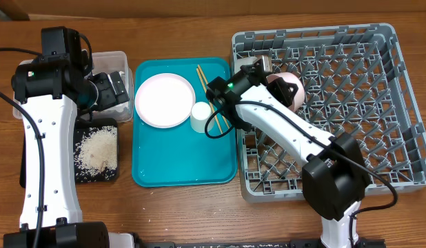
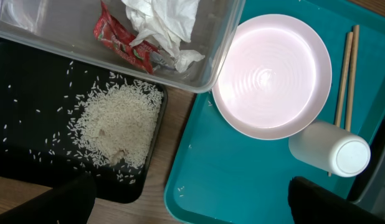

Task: Sort waste into correct bins and load items into the dishwasher
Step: 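Carry the pink bowl right into the dish rack and release, then move the right gripper back to the white cup on the teal tray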

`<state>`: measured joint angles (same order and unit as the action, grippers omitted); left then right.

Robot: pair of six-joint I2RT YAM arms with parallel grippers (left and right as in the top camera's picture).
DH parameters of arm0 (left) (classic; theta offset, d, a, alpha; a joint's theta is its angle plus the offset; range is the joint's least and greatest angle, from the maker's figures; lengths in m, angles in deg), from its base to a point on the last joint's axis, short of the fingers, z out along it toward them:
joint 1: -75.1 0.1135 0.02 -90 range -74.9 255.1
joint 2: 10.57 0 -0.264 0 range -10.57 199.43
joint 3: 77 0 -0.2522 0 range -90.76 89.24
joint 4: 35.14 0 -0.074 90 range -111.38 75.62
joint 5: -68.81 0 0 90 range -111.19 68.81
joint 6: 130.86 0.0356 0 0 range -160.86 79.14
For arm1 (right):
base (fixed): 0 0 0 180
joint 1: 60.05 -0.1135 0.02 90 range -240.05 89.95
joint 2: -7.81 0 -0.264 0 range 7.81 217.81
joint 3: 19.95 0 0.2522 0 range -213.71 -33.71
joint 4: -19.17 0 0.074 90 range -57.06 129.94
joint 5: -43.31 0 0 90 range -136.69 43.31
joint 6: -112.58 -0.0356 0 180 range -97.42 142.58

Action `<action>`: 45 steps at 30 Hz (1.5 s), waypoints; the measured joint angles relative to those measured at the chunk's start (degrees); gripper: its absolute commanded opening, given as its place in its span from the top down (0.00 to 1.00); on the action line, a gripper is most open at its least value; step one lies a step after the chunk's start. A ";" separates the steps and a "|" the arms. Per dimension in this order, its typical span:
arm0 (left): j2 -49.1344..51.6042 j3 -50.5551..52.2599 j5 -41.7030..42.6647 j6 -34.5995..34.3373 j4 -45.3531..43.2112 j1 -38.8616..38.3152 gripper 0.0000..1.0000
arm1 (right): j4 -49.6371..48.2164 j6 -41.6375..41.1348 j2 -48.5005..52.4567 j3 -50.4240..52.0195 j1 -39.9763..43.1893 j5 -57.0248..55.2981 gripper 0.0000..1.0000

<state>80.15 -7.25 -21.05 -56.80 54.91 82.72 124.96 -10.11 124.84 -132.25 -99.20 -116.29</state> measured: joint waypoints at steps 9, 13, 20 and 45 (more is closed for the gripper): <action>0.00 0.00 0.00 0.00 0.00 0.00 0.00 | 1.01 0.11 0.28 -0.02 0.02 3.87 0.96; 0.00 0.00 0.00 0.00 0.00 0.00 0.00 | 0.96 -0.02 0.22 -0.07 -0.09 5.31 0.96; 0.00 0.00 0.00 0.00 0.00 0.00 0.00 | 1.51 -0.31 0.24 -0.09 -3.34 7.78 0.95; 0.00 0.00 0.00 0.00 0.00 0.00 0.00 | 5.03 0.42 0.52 -5.79 -10.75 16.81 0.10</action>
<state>80.15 -7.25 -21.05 -56.80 54.91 82.72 129.99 -9.69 125.37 -138.04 -109.96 -99.48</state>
